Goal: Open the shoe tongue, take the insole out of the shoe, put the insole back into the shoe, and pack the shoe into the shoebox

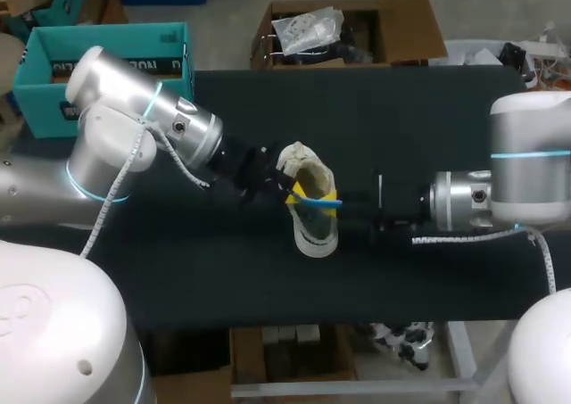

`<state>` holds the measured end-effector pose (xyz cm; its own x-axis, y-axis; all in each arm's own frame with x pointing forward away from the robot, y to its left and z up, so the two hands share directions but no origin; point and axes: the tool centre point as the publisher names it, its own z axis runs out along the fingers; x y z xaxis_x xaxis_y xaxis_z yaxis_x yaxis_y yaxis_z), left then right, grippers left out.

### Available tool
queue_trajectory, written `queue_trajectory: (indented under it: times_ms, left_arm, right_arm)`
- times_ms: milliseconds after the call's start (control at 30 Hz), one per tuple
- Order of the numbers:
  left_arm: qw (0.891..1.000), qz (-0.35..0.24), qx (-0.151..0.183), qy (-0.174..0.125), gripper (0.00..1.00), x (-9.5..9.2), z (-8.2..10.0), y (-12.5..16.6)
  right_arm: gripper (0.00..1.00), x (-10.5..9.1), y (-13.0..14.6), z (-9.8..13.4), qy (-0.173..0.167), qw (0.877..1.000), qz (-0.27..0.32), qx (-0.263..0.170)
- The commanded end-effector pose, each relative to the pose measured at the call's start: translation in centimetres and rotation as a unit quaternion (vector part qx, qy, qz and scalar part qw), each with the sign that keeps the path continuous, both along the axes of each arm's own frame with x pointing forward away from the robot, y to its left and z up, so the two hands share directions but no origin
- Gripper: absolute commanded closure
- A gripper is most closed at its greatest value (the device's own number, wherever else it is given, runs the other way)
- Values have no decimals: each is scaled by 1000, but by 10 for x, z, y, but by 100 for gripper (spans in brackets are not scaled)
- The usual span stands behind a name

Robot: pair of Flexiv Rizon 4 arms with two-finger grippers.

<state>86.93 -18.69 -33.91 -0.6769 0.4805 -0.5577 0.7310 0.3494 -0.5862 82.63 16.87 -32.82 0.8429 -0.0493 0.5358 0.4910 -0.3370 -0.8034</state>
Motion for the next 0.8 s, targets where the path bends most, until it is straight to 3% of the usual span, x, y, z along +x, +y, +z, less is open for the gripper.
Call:
queue_trajectory:
  times_ms: [33, 467, 800]
  left_arm:
    - [1000, 13, -10, -9, 100, -4, -5, 2]
    - [999, 27, -32, -8, 100, 14, -7, -4]
    - [999, 10, -31, -11, 100, 13, -6, -10]
  right_arm:
    - [100, 1, 11, 1, -8, 1000, -10, -25]
    - [100, 15, 13, -20, -30, 999, -6, -41]
    - [100, 19, 4, -26, -32, 998, -27, -46]
